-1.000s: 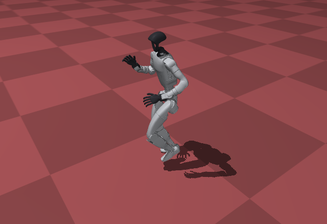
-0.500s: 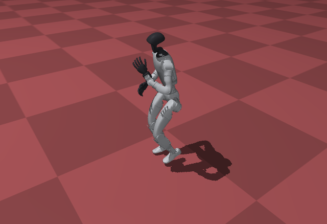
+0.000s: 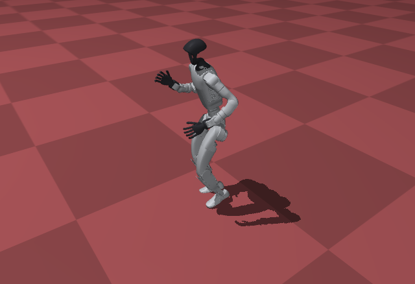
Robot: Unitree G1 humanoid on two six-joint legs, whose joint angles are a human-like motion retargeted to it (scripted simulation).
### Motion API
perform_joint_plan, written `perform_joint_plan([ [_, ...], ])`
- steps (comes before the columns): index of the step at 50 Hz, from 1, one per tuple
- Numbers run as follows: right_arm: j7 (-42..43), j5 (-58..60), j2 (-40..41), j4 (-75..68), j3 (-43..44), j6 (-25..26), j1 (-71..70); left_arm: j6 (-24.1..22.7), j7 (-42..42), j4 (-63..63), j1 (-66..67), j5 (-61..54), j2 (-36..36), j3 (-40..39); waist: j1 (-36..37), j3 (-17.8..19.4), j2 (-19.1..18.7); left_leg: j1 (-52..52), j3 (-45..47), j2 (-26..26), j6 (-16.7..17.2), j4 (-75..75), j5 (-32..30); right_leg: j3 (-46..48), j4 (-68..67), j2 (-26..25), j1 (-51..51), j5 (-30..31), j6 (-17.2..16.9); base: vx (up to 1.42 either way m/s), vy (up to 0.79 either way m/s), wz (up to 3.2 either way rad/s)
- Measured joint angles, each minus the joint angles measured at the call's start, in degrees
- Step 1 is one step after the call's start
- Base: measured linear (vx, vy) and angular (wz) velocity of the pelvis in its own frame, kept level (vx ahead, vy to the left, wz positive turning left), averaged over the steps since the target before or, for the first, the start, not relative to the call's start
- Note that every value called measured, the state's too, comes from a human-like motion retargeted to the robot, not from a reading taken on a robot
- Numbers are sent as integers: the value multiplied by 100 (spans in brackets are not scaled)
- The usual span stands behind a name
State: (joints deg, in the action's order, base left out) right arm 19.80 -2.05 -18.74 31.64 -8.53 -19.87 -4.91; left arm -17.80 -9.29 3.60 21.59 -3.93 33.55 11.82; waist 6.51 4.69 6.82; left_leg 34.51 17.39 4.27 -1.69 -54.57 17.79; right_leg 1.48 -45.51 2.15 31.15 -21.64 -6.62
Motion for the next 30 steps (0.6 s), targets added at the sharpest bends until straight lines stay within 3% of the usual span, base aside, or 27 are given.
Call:
perform_joint_plan([
  [4,-382,-10,173,-822,-200,125,425,98,152,-332,-504,10,-340,327,-686,-106,278,-996,319,-806,-116,1512,282,-68,-1034,600,372,-140,-107,-4,16,17],
  [8,-656,98,358,-1772,-383,419,518,206,289,-543,-1235,283,-482,570,-1188,-33,392,-1303,410,-1139,-391,1768,1181,-17,-2324,1096,942,-151,12,-8,13,4],
  [11,-887,176,421,-2286,-418,499,217,216,347,-566,-1886,321,-485,633,-1389,82,439,-1574,433,-1338,-437,2340,1113,-70,-2674,1312,1210,-88,80,-5,10,11],
  [20,-1402,487,81,-2091,-567,415,274,55,628,9,-2164,-37,-398,752,-1572,-263,593,-2347,208,-1637,-160,4221,109,-59,-1236,1269,716,-344,2,2,-2,6],
  [22,-1435,492,24,-2047,-589,417,325,63,685,93,-2226,-149,-380,767,-1482,-308,516,-2564,110,-1531,-130,4621,-45,73,-662,1062,371,-374,44,10,-11,5],
  [30,-1413,415,73,-2295,-726,473,704,33,701,136,-2378,-293,-621,816,-1107,-379,697,-2222,-104,-1307,-96,3534,271,330,90,1015,-349,-863,256,10,-16,21],
])
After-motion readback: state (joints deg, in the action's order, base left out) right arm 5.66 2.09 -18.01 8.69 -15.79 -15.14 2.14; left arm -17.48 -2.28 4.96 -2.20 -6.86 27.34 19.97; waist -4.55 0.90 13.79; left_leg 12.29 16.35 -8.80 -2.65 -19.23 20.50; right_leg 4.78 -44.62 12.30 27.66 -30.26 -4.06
